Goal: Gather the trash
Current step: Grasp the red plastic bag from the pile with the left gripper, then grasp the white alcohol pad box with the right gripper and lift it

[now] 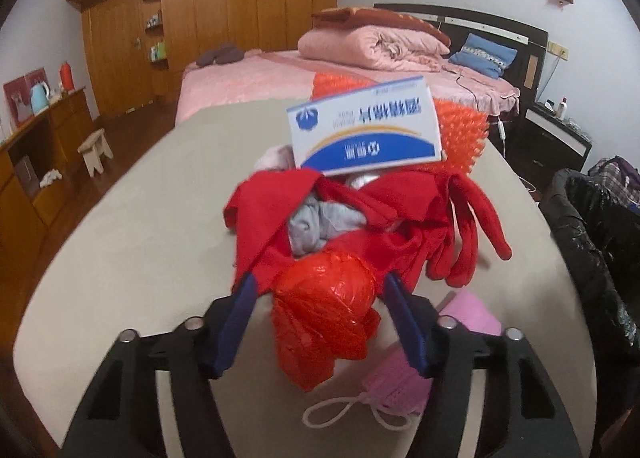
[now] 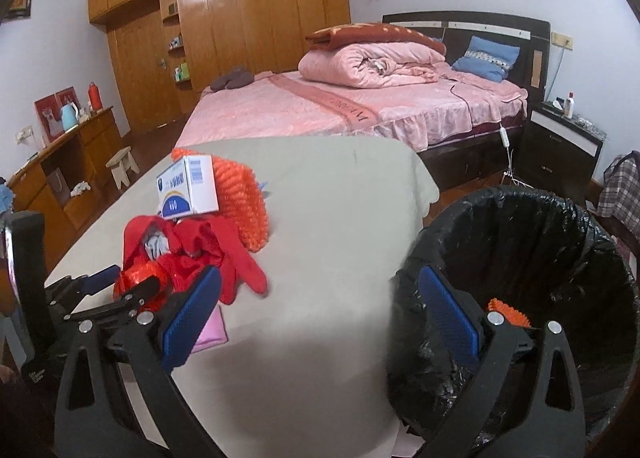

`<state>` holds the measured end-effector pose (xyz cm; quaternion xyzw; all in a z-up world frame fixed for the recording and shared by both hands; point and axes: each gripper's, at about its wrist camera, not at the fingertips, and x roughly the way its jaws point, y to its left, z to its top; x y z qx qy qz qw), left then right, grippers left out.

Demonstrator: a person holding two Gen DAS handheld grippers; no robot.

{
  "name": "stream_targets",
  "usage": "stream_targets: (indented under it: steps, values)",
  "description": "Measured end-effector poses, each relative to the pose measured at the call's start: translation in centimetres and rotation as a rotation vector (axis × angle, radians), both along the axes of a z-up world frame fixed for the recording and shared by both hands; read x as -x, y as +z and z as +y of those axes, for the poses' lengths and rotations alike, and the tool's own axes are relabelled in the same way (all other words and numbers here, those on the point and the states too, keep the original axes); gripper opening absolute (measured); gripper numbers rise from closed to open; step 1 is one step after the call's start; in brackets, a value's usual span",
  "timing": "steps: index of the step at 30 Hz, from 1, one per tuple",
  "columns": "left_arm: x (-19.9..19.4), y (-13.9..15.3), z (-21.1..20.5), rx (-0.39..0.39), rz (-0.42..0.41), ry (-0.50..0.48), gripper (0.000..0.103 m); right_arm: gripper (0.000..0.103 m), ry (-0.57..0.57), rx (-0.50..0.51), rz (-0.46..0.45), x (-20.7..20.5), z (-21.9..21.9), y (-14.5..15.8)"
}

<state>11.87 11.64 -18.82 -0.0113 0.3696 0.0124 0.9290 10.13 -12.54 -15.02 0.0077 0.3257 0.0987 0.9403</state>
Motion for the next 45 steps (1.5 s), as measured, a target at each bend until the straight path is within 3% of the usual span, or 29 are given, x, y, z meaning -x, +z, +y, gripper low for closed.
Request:
stream_targets:
  steps: [7,19,29,40,45]
  values:
    - [0.1,-0.7,0.2,0.038,0.029,-0.024,0.040,0.096,0.014,0.009,0.015,-0.1,0.5,-0.6]
    - [2.0,3.5,1.3,0.061,-0.088,-0.015,0.039,0.096,0.041,0.007,0.005,-0.4,1.6,-0.2]
    - [-0.2,6.3,4.0,0.044,-0.158,0.050,0.039,0.095,0.096,-0.013,-0.044,-3.7,4.6,1.9]
    - [-3.8,6.9,7.0,0.033,-0.165,0.080,0.039,0.063,0.212,-0.026,0.014,-8.3,9.3,1.5]
    - [-4.3,6.6,7.3,0.031,-0.157,0.086,0.039,0.061,0.230,-0.029,0.037,-9.7,10.4,0.7]
